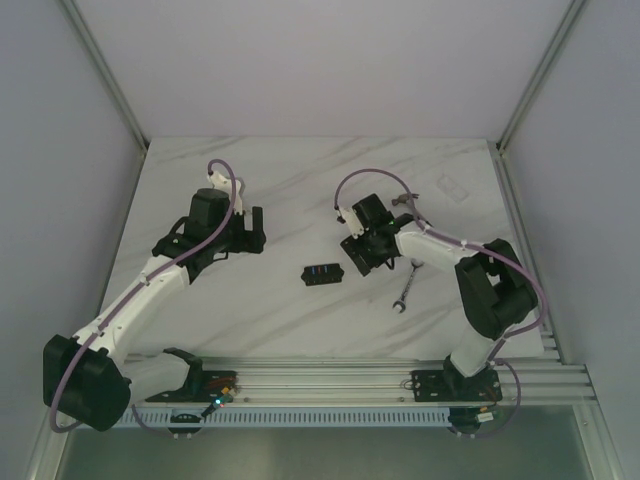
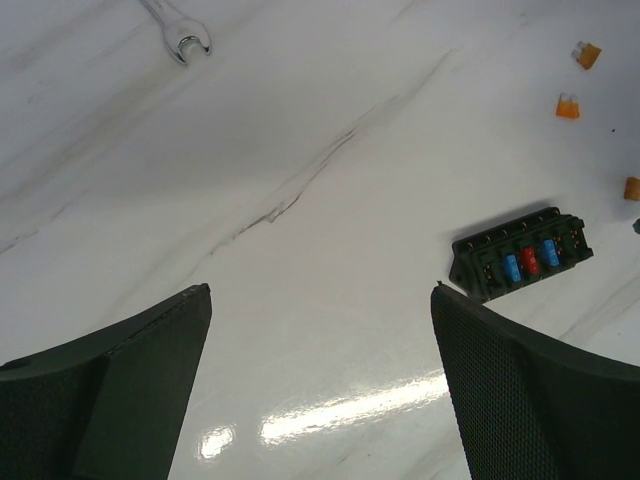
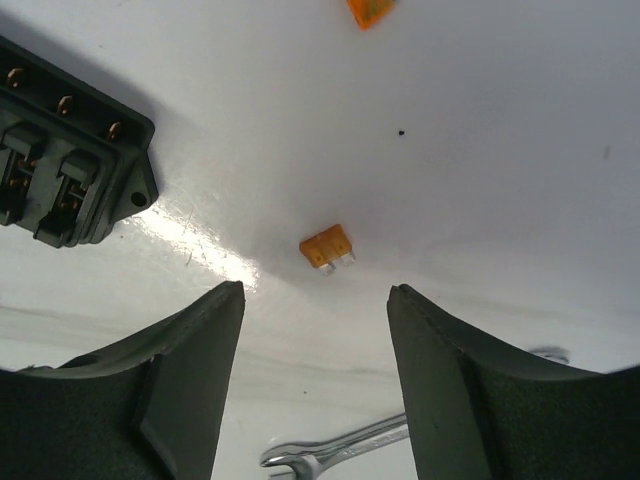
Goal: Snap on the fuse box
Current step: Pick up the fuse from the center of the board.
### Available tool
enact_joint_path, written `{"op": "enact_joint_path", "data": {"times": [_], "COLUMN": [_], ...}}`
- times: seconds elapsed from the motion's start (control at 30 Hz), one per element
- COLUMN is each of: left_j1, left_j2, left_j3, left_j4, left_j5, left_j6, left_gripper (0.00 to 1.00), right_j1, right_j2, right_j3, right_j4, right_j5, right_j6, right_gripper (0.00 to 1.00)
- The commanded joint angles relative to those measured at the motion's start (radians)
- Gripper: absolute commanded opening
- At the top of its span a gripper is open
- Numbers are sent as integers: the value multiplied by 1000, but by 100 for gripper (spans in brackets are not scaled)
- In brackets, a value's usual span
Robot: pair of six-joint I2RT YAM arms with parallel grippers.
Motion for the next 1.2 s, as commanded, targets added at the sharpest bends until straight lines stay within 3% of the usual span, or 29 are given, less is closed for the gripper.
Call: {"op": "enact_joint_path", "data": {"times": [0.0,0.37,0.63,0.87,1.17], "left_j1": [6,7,8,9,8], "left_j2": [-14,-11,-9,-8,-8], "left_j3": [-10,-11,-9,-11,-10], "left_j4": [-12,-12,-12,-12,-12], "left_j5": [18,20,28,29,34], "left_j6": [-5,-3,-3,-3,-3], "left_gripper": [100,100,100,100,100], "right_j1": [4,5,5,-6,-27], "right_j2": [7,123,168,202,185], "right_j3": [56,144,169,176,177], "right_j4": [-54,-121,-125,-128,-140], "right_j5": [2,-61,-25,74,51], "right_j6": [-221,-304,-307,-253,-166], "right_gripper": [64,56,49,40,39]}}
